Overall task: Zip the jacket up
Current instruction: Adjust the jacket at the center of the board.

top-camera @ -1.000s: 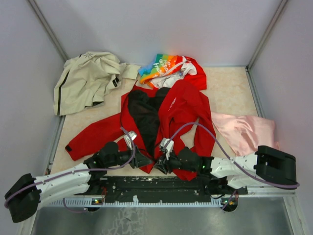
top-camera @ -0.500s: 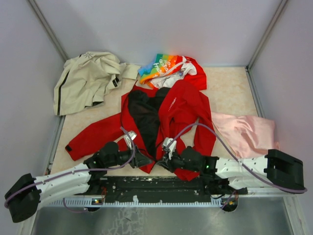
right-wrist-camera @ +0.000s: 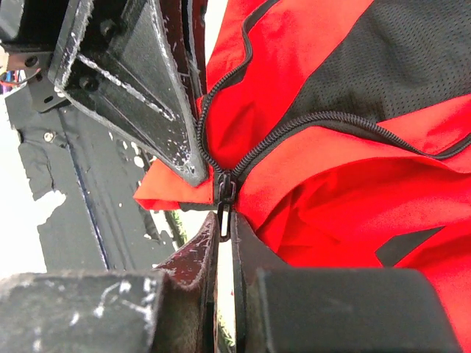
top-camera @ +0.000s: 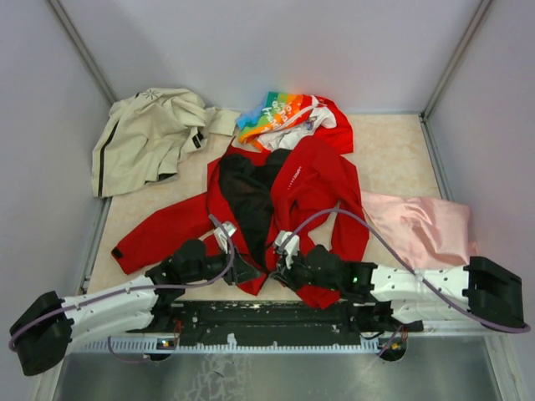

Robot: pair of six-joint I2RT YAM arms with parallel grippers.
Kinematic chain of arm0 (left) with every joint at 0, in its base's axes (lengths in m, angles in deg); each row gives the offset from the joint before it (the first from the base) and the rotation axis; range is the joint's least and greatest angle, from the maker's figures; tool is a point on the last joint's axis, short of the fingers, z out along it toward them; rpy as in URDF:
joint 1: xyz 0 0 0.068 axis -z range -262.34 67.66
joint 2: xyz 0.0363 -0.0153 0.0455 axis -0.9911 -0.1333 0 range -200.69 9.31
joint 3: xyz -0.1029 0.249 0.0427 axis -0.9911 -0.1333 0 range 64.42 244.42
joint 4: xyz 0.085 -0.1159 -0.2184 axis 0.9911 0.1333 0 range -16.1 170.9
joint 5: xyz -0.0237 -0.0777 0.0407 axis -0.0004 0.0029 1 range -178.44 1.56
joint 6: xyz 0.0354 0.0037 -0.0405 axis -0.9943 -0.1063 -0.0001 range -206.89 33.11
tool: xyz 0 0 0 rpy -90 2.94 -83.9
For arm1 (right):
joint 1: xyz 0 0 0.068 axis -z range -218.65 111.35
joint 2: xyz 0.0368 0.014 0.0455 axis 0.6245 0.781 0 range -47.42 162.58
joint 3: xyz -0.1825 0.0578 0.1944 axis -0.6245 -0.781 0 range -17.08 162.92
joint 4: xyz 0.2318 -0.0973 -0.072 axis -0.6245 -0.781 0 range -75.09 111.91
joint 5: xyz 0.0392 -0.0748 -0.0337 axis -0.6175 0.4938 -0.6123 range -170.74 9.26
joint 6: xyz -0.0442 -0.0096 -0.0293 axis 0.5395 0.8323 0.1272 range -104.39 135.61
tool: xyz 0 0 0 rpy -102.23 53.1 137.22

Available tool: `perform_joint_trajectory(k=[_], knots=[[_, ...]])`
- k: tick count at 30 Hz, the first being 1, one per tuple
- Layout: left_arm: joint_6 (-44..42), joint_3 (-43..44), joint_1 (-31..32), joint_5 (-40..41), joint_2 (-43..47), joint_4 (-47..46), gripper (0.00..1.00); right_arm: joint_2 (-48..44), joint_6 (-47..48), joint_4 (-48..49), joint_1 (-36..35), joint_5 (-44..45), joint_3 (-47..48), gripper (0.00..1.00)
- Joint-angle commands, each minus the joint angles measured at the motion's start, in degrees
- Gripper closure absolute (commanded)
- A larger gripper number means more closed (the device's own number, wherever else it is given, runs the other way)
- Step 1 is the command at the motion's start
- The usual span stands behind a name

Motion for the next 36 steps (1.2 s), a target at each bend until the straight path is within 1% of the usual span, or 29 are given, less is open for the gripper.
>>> perform_joint_trajectory(k=[1,5,9,13,14,18,20,22,26,30,36], knots=[[-1.64,2.0,0.19,-1.84,-1.98,0.86,1.0,-2.27,1.25,-2.67,0.32,3.55,6.3,1.0],[-2.31,3.0,0.23,-3.52,-4.24,1.37,1.0,-1.03,1.55,-6.42,0.36,5.11,9.89,1.0],[-2.62,3.46,0.19,-2.97,-5.15,2.99,1.0,0.52,1.46,-10.1,0.31,5.74,13.16,1.0],[-2.3,3.13,0.19,-3.17,-4.39,2.34,1.0,1.31,2.19,-9.96,0.32,4.98,13.25,1.0],[-2.17,3.06,0.2,-3.18,-4.08,2.16,1.0,1.35,2.8,-9.46,0.32,4.05,12.83,0.99],[-1.92,3.0,0.21,-3.03,-3.38,1.92,1.0,1.38,6.51,-6.72,-0.44,0.93,9.63,0.84],[-1.68,2.92,0.23,-2.86,-3.2,1.78,1.0,1.24,9.18,-5.85,-2.15,1.14,8.22,0.74],[-1.48,2.71,0.23,-2.6,-3.26,1.49,1.0,0.87,12.33,-4.39,-4.42,2.98,6.8,0.69],[-1.05,2.48,0.18,-2.49,-3.33,0.61,1.0,0.25,16.8,0.48,-6.98,5.38,3.23,0.66],[-0.78,2.49,0.2,-2.58,-3.52,0.43,1.0,1.07,22.48,7.99,-11.24,11.07,-0.98,0.64],[-0.33,2.21,0.19,-2.73,-3.91,-0.69,1.0,7.08,23.38,14.64,-12.46,16.3,-2.75,0.63]])
